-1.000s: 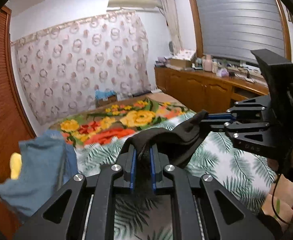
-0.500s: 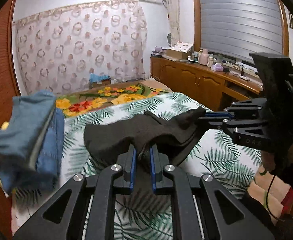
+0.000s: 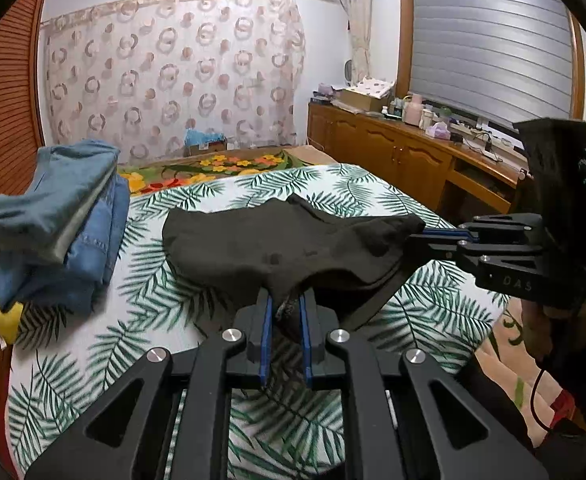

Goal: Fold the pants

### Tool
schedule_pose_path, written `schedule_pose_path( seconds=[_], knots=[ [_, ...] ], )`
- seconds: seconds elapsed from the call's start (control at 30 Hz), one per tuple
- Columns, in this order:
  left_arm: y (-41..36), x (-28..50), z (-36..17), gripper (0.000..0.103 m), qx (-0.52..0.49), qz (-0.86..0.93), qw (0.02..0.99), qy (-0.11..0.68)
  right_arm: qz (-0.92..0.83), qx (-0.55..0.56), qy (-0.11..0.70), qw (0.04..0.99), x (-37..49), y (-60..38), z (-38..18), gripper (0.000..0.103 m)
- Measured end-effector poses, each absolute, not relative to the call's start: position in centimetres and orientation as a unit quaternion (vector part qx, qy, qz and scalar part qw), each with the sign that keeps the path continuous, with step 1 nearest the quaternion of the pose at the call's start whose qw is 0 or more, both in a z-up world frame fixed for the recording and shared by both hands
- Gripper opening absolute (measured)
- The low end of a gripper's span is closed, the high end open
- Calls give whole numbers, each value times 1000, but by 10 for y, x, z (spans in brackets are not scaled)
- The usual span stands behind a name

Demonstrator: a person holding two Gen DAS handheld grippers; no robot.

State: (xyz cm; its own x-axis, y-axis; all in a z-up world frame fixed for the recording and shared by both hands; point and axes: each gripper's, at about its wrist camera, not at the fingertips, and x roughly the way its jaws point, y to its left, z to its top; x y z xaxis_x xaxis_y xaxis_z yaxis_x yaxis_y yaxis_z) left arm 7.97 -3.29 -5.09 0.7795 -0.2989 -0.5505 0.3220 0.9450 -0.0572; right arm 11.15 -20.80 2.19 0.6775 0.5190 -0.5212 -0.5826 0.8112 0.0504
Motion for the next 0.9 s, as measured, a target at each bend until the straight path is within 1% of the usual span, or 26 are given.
schedule_pose_path(
  seconds=[0.53, 0.9],
  knots=[
    [-48, 69, -62, 13, 27, -180, 935, 304, 300, -35, 281, 911, 99, -225, 3, 9],
    [-50, 52, -29, 13, 33, -193, 942, 274, 312, -32, 248, 917, 77, -233, 24, 9]
  ],
)
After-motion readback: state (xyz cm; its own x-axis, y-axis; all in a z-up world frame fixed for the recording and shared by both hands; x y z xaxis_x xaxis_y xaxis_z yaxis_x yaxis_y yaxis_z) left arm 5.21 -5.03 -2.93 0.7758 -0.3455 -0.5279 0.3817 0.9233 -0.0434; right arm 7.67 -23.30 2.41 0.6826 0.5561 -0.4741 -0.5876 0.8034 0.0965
